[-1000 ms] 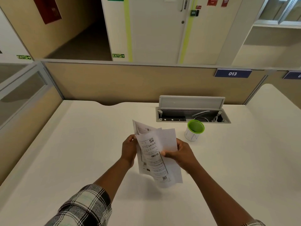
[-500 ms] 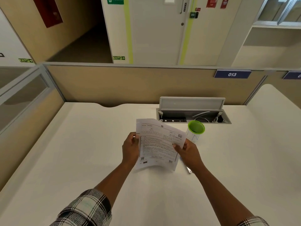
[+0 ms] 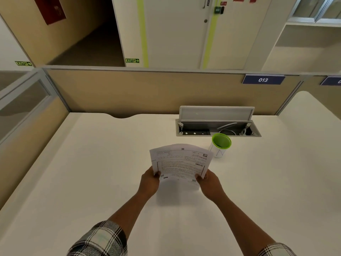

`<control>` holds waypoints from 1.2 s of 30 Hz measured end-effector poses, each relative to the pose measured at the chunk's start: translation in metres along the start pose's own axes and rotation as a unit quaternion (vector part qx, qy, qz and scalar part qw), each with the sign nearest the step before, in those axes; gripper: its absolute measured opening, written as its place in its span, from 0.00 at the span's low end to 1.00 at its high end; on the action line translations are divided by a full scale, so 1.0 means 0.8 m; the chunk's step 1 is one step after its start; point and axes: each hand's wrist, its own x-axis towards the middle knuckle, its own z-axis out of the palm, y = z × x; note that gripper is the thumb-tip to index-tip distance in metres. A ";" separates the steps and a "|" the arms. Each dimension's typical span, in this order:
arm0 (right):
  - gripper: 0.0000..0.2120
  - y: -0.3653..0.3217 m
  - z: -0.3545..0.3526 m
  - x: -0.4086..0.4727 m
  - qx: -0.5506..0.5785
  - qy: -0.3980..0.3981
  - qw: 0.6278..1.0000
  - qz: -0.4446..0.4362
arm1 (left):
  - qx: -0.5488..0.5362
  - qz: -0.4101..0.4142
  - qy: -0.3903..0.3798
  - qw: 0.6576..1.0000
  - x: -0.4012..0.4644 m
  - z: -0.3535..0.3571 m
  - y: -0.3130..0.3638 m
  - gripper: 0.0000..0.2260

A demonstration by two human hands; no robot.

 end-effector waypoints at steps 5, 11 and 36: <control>0.15 0.006 0.007 0.010 -0.022 -0.008 1.000 0.018 | 0.012 -0.035 0.005 0.999 0.010 0.001 -0.004 0.09; 0.08 0.001 0.011 0.035 0.007 -0.008 0.998 0.064 | 0.005 -0.059 0.010 0.998 0.031 -0.013 -0.004 0.07; 0.08 -0.067 0.130 0.310 -0.067 -0.052 0.989 0.123 | 0.068 -0.139 0.190 0.970 0.265 -0.115 -0.042 0.06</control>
